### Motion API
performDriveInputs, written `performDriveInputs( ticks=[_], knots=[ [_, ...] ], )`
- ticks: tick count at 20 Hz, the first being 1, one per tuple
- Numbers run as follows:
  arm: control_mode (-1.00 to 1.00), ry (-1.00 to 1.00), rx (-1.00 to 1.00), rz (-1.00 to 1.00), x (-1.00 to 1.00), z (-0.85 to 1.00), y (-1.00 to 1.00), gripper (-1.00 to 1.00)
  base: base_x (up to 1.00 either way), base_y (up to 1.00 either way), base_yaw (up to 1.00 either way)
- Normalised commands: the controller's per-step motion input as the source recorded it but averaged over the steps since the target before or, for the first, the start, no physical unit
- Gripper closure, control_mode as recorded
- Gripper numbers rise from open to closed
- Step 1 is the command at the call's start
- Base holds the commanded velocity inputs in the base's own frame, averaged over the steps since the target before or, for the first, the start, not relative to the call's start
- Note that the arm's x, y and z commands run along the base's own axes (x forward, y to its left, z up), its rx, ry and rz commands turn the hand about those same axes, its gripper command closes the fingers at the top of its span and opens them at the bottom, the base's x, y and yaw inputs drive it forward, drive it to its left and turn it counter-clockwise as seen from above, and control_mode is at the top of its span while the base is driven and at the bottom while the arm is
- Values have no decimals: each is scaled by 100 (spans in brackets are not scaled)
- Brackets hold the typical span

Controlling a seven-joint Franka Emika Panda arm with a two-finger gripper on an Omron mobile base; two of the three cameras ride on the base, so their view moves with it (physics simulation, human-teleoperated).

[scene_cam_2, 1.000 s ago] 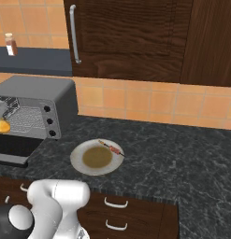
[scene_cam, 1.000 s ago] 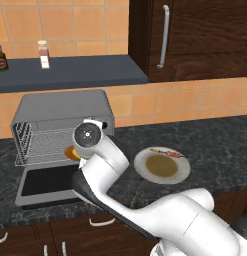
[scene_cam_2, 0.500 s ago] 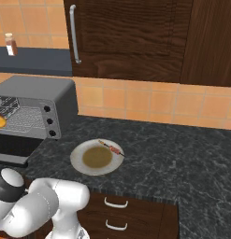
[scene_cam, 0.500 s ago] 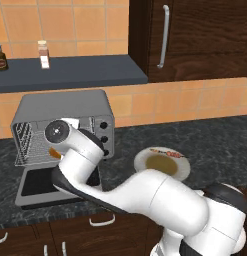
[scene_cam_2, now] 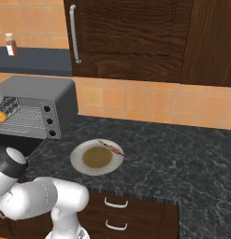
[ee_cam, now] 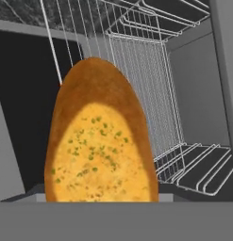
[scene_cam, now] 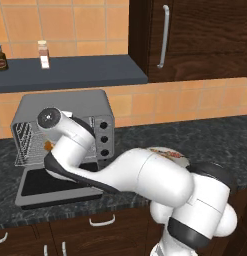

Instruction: Pick up the kebab skewer and baguette bread, and place them inside the toaster oven. Close the toaster oven door and start by setting the timer.

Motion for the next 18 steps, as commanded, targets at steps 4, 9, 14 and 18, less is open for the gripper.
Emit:
performDriveInputs(
  ticks=[4, 9, 14, 18],
  knots=[
    [-100, 1, 0, 0, 24, -2, 3, 100, 0, 0, 0],
    [-100, 0, 0, 1, 17, -15, 0, 100, 0, 0, 0],
    [-100, 0, 0, 0, 22, -4, 0, 100, 0, 0, 0],
    [-100, 0, 0, 0, 35, 0, 0, 100, 0, 0, 0]
  ],
)
